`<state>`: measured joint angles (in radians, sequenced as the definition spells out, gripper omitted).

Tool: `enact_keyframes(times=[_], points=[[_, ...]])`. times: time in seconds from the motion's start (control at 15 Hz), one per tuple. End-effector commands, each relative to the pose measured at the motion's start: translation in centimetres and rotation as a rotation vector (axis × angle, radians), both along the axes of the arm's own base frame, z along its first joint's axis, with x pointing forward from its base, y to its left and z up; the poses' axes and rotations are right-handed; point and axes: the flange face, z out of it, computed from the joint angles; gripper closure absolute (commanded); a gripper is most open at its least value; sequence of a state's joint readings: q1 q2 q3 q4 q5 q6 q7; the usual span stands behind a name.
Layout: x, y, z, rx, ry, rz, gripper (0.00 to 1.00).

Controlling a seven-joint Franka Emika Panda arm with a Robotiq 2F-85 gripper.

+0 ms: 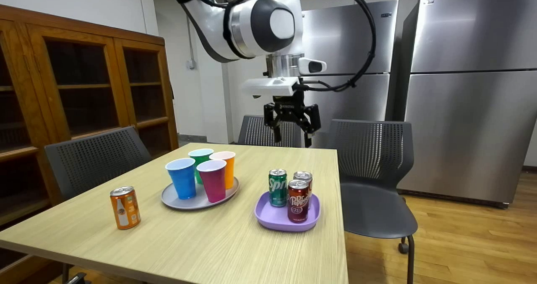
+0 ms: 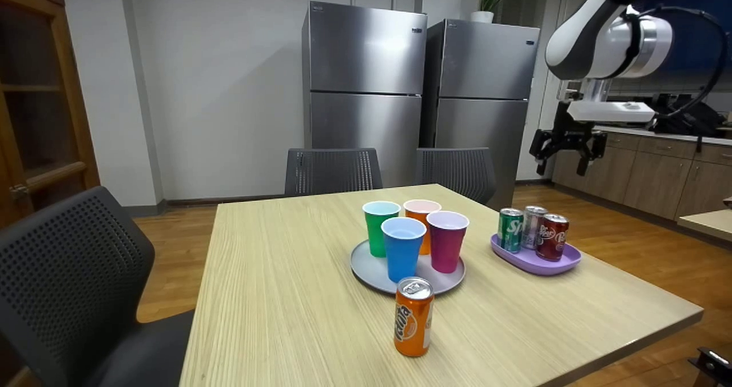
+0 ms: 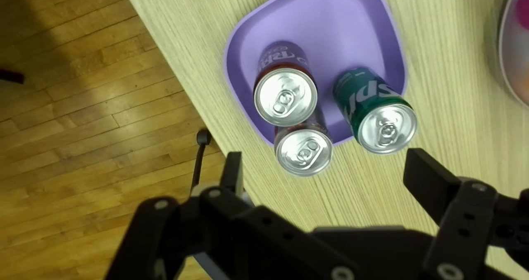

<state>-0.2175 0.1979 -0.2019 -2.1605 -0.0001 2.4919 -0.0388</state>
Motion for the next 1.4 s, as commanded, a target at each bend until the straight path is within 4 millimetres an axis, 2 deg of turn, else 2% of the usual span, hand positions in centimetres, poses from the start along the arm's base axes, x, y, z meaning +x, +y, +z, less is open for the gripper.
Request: enact_keyframes(times=[0.0,0.27,0.6,0.93,1.33], points=[[-1.3,4.6,4.1,-0.037,-0.031,0.046,0.0],[-0.4,11.0,7.0,-0.069,-0.065,0.169,0.0],[1.1,20.0,9.2,-0.068,-0.095,0.351,0.0],[1.8,30.0,9.6,-0.05,-0.109,0.561,0.0],[0.7,40.9,8.9,-0.035,-0.091,0.839,0.0]])
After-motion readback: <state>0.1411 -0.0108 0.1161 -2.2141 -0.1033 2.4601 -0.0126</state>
